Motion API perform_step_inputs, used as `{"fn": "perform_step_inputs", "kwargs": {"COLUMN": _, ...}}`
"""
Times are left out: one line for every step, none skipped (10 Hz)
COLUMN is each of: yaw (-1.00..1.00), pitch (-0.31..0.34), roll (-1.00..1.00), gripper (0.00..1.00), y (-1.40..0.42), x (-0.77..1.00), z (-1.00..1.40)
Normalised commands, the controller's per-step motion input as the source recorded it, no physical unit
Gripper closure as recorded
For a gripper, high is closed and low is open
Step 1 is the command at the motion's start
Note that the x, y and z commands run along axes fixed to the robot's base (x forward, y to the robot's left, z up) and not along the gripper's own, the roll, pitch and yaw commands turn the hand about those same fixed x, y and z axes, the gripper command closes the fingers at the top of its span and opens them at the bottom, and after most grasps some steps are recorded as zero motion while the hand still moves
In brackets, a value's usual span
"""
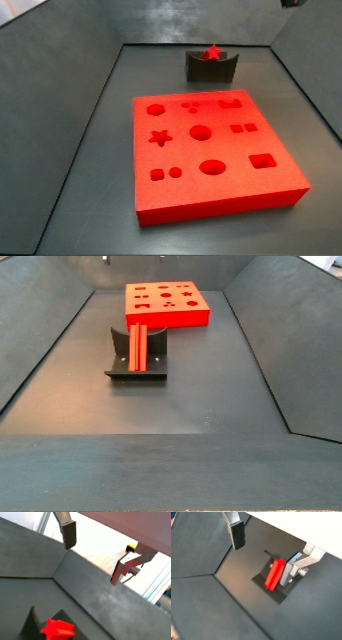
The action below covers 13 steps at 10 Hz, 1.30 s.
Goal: Pick up the star object. Move up. Place the star object on the fixture. Regrasp the star object. Move to above the board. Insert the star object.
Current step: Regrasp the star object.
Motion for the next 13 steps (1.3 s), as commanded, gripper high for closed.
{"fn": "perform_step_inputs", "kwargs": {"yaw": 0.14, "pitch": 0.161, "roll": 0.75, "gripper": 0.0, "y": -0.04, "x": 0.11, "z": -0.02}}
{"fn": "perform_step_inputs", "kwargs": {"yaw": 0.17, "pitch": 0.146, "roll": 0.51, "gripper": 0.0, "y": -0.05, "x": 0.11, "z": -0.03}}
{"fn": "perform_step_inputs", "kwargs": {"yaw": 0.18, "pitch": 0.131, "roll": 0.34, "gripper": 0.0, "y": -0.05, "x": 0.11, "z": -0.02}}
{"fn": "perform_step_inputs", "kwargs": {"yaw": 0.2, "pitch": 0.096, "roll": 0.2, "gripper": 0.0, "y": -0.03, "x": 0.1, "z": -0.01}}
{"fn": "perform_step_inputs", "kwargs": {"yaw": 0.2, "pitch": 0.06, "roll": 0.16, "gripper": 0.0, "y": -0.04, "x": 0.08, "z": -0.01}}
{"fn": "perform_step_inputs", "kwargs": {"yaw": 0.26, "pitch": 0.035, "roll": -0.02, "gripper": 0.0, "y": 0.07, "x": 0.04, "z": -1.0}}
{"fn": "perform_step_inputs", "kwargs": {"yaw": 0.25, "pitch": 0.022, "roll": -0.02, "gripper": 0.0, "y": 0.07, "x": 0.04, "z": -1.0}}
{"fn": "perform_step_inputs", "kwargs": {"yaw": 0.22, "pitch": -0.02, "roll": -0.01, "gripper": 0.0, "y": 0.07, "x": 0.05, "z": -1.0}}
{"fn": "perform_step_inputs", "kwargs": {"yaw": 0.19, "pitch": -0.069, "roll": 0.01, "gripper": 0.0, "y": 0.06, "x": 0.06, "z": -1.0}}
{"fn": "perform_step_inputs", "kwargs": {"yaw": 0.15, "pitch": -0.127, "roll": 0.04, "gripper": 0.0, "y": 0.06, "x": 0.07, "z": -1.0}}
{"fn": "perform_step_inputs", "kwargs": {"yaw": 0.11, "pitch": -0.156, "roll": 0.05, "gripper": 0.0, "y": 0.05, "x": 0.07, "z": -1.0}}
{"fn": "perform_step_inputs", "kwargs": {"yaw": 0.05, "pitch": -0.163, "roll": 0.06, "gripper": 0.0, "y": 0.05, "x": 0.08, "z": -1.0}}
{"fn": "perform_step_inputs", "kwargs": {"yaw": 0.03, "pitch": -0.16, "roll": 0.07, "gripper": 0.0, "y": 0.04, "x": 0.08, "z": -1.0}}
